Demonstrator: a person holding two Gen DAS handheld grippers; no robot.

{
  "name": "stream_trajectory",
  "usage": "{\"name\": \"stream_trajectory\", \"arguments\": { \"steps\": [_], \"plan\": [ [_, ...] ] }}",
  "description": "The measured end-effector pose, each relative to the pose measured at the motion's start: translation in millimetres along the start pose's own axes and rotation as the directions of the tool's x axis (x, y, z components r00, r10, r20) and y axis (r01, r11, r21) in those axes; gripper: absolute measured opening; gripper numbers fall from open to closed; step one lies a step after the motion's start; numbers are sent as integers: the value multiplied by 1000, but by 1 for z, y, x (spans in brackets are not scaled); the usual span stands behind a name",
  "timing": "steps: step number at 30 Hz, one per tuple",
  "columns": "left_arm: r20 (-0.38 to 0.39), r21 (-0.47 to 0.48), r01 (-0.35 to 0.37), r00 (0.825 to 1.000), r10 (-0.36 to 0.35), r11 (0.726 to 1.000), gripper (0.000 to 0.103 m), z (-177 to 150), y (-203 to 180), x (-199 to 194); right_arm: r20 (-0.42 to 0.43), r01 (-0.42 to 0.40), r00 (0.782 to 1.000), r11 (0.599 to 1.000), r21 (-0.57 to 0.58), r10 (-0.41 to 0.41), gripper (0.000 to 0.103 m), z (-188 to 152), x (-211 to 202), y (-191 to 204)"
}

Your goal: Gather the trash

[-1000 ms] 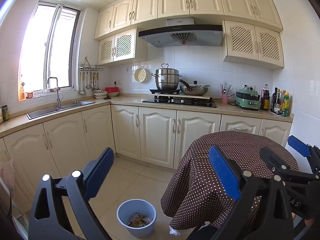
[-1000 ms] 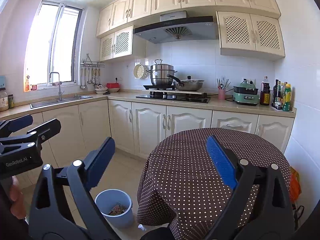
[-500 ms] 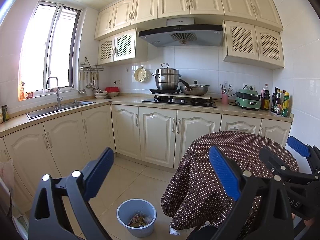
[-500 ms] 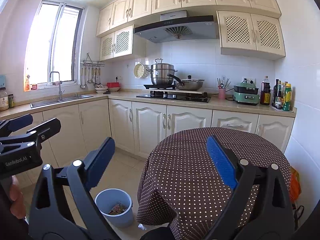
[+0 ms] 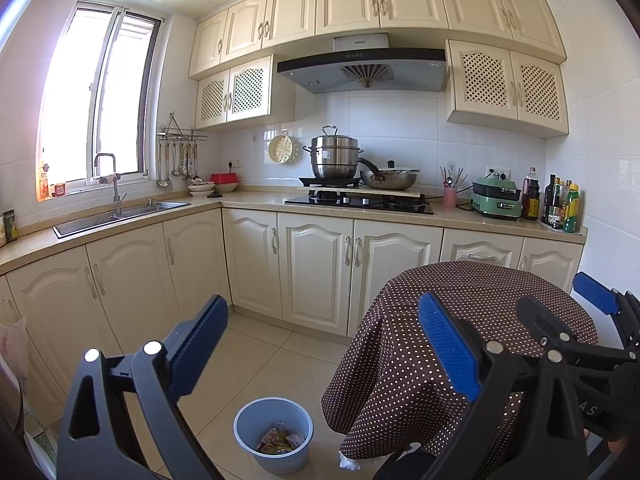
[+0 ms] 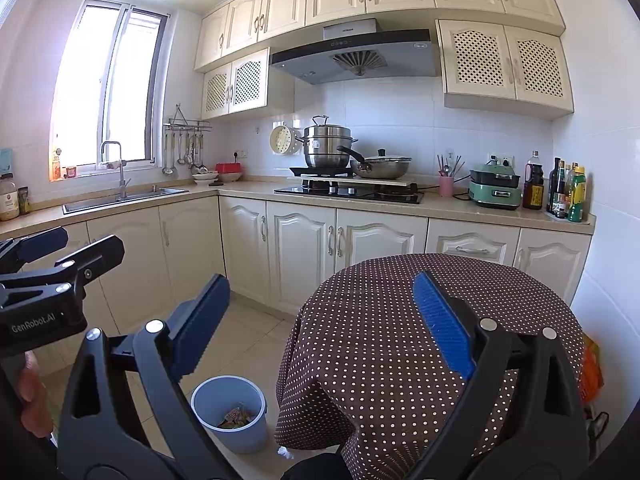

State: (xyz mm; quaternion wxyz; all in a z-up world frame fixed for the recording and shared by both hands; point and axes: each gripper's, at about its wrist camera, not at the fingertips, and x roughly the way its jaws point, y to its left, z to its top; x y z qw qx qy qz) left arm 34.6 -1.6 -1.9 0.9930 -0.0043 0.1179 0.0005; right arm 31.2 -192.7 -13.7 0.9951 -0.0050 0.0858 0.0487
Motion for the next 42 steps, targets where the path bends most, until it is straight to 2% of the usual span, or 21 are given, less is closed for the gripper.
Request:
{"name": "stream_trajectory", "arguments": {
  "steps": [42],
  "plan": [
    [-16, -1, -2, 1000, 2, 1000, 94, -3, 2, 4, -16, -3, 1000, 1000, 1, 3, 91, -5, 5, -2]
  ]
}}
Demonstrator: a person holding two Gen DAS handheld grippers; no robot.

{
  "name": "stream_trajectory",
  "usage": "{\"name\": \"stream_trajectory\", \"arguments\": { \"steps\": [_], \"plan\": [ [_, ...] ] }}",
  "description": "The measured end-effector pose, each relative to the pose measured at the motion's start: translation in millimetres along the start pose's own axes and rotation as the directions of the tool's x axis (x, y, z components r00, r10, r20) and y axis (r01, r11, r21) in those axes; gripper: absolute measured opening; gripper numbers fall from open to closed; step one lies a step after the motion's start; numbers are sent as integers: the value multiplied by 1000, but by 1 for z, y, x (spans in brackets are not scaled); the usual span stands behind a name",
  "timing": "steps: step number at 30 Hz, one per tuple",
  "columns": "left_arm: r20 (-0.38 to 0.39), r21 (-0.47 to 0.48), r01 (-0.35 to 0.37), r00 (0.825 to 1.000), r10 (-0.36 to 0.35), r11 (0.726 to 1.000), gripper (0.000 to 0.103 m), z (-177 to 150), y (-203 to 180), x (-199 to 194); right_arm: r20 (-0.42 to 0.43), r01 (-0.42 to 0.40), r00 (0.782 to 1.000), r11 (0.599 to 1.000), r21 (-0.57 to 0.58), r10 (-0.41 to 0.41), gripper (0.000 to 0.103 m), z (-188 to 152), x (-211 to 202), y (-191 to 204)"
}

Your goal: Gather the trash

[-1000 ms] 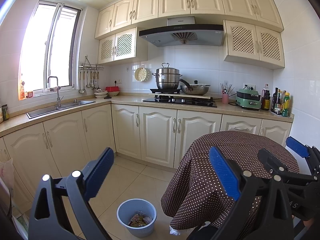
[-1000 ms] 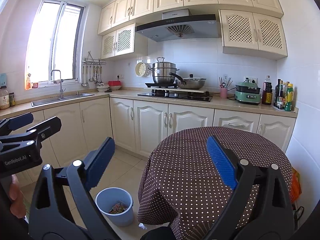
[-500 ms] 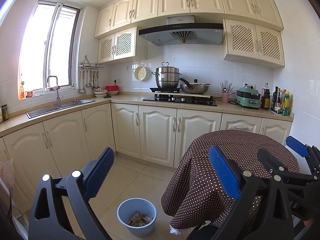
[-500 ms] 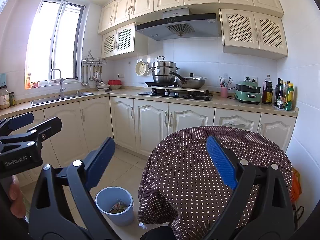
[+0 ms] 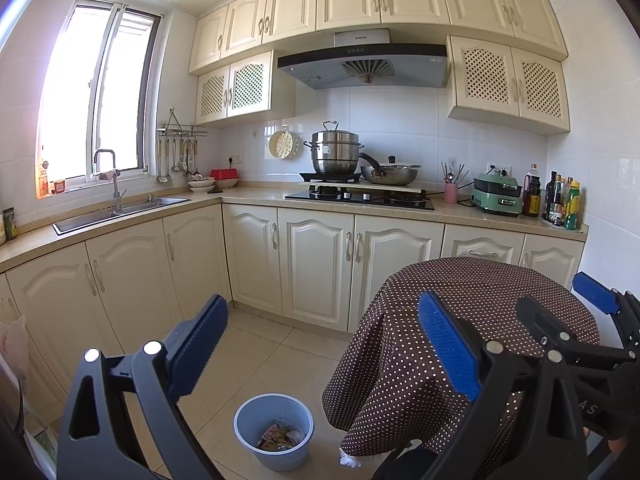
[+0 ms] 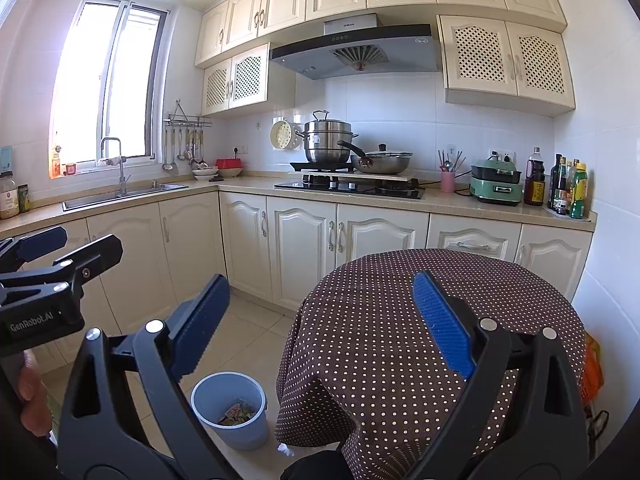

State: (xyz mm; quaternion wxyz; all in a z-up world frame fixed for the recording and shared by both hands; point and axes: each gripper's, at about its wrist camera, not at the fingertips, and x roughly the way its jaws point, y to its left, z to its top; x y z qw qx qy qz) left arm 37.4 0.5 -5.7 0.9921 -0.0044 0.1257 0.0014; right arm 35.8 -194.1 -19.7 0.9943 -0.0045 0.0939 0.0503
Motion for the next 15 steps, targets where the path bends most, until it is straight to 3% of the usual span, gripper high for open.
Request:
{"name": "stream_trajectory", "arguments": {
  "steps": [15],
  "plan": [
    [-25, -1, -6, 1000, 6, 1000, 94, -7, 6, 12, -24, 2, 1000, 1000, 11, -2, 92, -6, 8, -7]
  ]
}}
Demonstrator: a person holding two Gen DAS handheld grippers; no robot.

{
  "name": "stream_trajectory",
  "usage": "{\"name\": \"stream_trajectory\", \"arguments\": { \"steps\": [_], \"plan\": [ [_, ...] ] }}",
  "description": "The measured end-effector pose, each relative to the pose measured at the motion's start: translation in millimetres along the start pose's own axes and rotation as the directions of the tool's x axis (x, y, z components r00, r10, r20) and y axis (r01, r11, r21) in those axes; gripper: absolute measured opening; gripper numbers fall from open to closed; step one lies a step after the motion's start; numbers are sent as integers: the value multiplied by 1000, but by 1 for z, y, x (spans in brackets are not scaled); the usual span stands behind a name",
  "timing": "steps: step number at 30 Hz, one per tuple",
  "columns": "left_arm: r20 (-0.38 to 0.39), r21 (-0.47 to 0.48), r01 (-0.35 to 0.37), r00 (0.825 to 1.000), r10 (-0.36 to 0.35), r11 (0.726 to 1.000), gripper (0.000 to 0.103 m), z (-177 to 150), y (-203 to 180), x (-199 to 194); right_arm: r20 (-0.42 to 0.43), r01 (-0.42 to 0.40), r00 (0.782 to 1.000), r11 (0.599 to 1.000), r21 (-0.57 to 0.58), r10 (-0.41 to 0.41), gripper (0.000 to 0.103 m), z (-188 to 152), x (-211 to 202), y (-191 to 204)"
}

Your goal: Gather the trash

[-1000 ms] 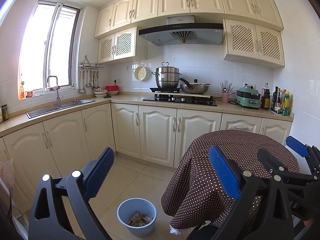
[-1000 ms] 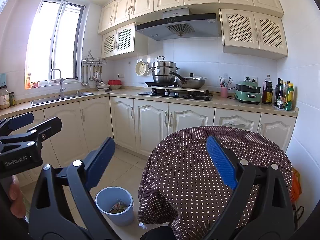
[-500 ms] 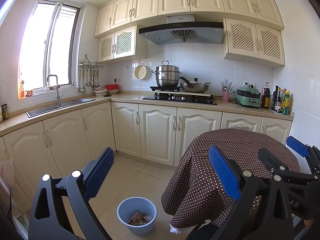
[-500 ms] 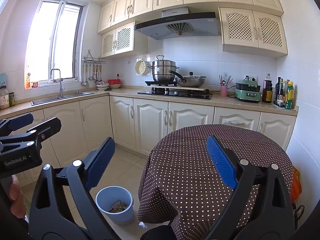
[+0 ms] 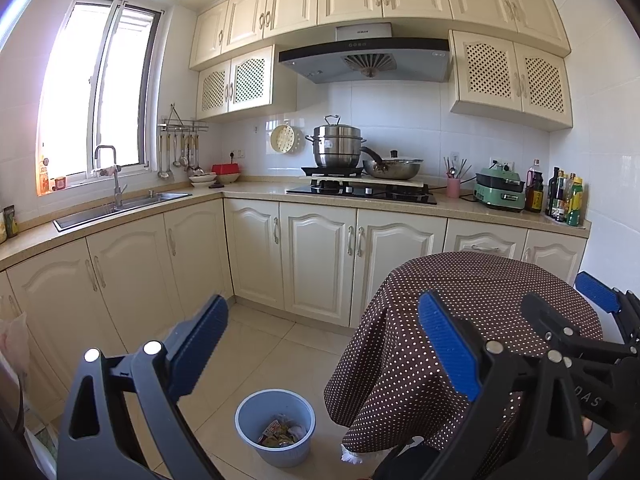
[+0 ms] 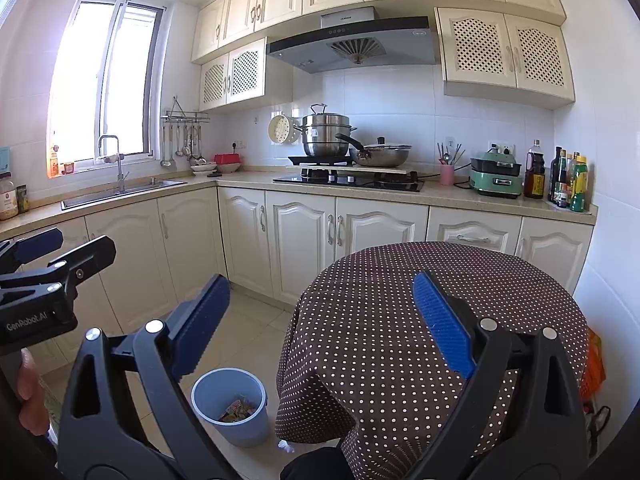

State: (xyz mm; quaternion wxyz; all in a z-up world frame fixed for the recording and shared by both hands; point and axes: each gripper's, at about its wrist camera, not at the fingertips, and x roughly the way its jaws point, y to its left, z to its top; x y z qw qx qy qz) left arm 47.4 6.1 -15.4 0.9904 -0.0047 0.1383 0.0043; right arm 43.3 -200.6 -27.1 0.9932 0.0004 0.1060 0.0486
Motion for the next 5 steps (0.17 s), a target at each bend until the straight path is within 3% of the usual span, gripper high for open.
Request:
{"name": "stream_trajectory", "arguments": {
  "steps": [5],
  "plan": [
    [-36, 3, -13, 999, 13, 1000, 94, -7, 4, 14, -27, 10, 1000, 1000, 14, -10, 92, -1, 16, -16]
  ]
}}
